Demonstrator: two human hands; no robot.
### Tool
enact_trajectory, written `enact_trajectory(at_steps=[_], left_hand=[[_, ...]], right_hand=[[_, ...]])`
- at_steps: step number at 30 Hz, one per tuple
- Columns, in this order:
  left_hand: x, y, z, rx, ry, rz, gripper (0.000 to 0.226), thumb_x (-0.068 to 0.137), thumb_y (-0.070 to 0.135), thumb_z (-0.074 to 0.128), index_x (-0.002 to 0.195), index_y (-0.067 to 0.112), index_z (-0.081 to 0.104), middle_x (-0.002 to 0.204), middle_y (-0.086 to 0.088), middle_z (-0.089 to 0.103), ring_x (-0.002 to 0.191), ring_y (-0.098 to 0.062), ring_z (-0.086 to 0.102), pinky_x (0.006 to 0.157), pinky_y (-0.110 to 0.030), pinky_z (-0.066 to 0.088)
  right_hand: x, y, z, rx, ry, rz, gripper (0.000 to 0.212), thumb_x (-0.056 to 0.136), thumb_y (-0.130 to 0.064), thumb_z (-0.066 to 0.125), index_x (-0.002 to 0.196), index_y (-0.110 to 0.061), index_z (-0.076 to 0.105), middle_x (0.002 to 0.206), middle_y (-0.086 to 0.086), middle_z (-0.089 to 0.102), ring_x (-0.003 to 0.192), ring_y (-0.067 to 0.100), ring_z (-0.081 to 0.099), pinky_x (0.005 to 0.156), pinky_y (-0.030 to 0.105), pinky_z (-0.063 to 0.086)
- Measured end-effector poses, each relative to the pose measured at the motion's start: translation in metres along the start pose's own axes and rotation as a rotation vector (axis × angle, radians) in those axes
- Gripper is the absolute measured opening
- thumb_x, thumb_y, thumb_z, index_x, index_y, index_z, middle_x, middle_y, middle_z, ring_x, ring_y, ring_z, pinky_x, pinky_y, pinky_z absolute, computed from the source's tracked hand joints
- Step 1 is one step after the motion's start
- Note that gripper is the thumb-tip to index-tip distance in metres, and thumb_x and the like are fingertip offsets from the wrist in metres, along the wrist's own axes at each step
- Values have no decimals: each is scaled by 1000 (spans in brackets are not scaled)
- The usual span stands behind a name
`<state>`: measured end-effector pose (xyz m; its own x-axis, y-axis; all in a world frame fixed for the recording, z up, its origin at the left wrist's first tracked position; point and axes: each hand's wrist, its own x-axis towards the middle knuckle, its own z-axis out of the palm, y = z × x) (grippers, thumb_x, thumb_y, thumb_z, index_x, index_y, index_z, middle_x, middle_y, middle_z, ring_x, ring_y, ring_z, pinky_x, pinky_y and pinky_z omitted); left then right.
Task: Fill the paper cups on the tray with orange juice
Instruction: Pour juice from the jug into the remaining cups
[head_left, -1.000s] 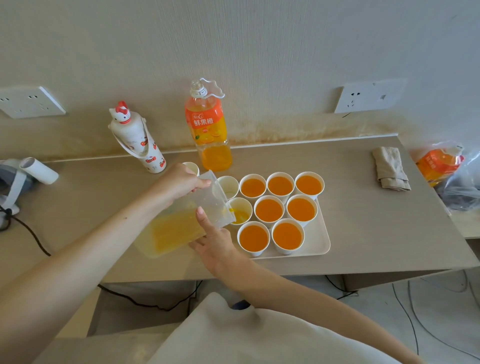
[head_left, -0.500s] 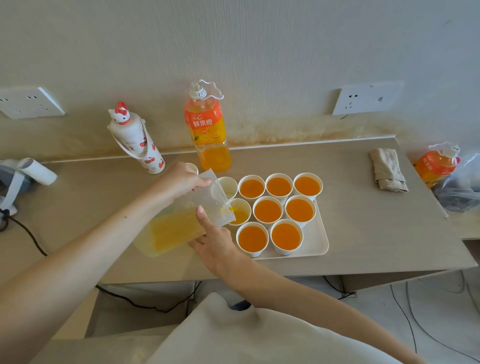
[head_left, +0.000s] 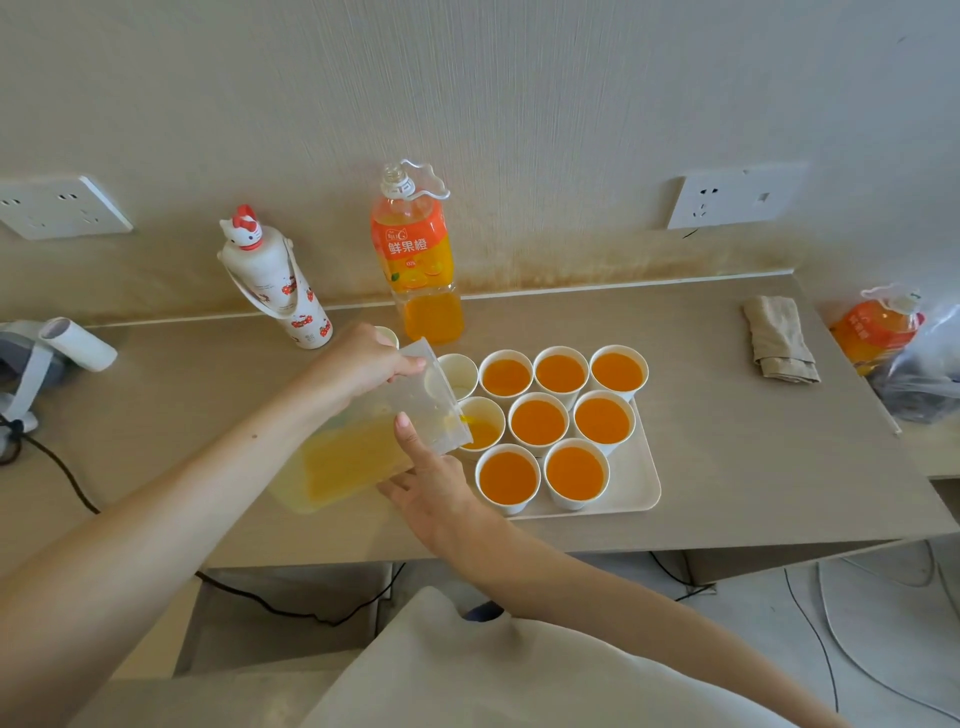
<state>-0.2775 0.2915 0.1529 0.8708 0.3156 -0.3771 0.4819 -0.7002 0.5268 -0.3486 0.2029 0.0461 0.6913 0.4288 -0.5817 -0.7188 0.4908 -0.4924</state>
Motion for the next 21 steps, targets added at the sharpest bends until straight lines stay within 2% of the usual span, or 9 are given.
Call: enact_trajectory(at_steps=[8,15,18,21], left_hand=[[-1,0,0,9,6,7,37,84,37,71,81,1,65,74,-7,57,73,-21,53,73,-33,41],[1,0,1,13,12,5,35,82,38,72,76,4,63,73,-5,58,71,-19,54,72,-33,42],[0,1,2,-1,19,0,33,82,37,73,78,6,63,73,-3,59,70,-16,54,73,-32,43],[1,1,1,24,20,12,35,82,37,72,81,2,66,74,-4,59,72,-19,54,71,-31,42]], right_hand=[[-2,-2,-2,17,-28,7,79,63,-43,79,132,-21,49,131,6,61,125,31,52,111,49,38],[-5,-4,0,18,-24,4,70,67,-41,77,128,-22,50,130,7,60,123,31,53,102,44,42],[-2,-4,-2,18,-8,14,75,62,-43,79,128,-23,49,131,7,59,124,32,51,110,49,39],[1,-2,-3,22,-24,7,82,62,-44,80,133,-21,46,133,6,58,124,31,51,111,50,37]])
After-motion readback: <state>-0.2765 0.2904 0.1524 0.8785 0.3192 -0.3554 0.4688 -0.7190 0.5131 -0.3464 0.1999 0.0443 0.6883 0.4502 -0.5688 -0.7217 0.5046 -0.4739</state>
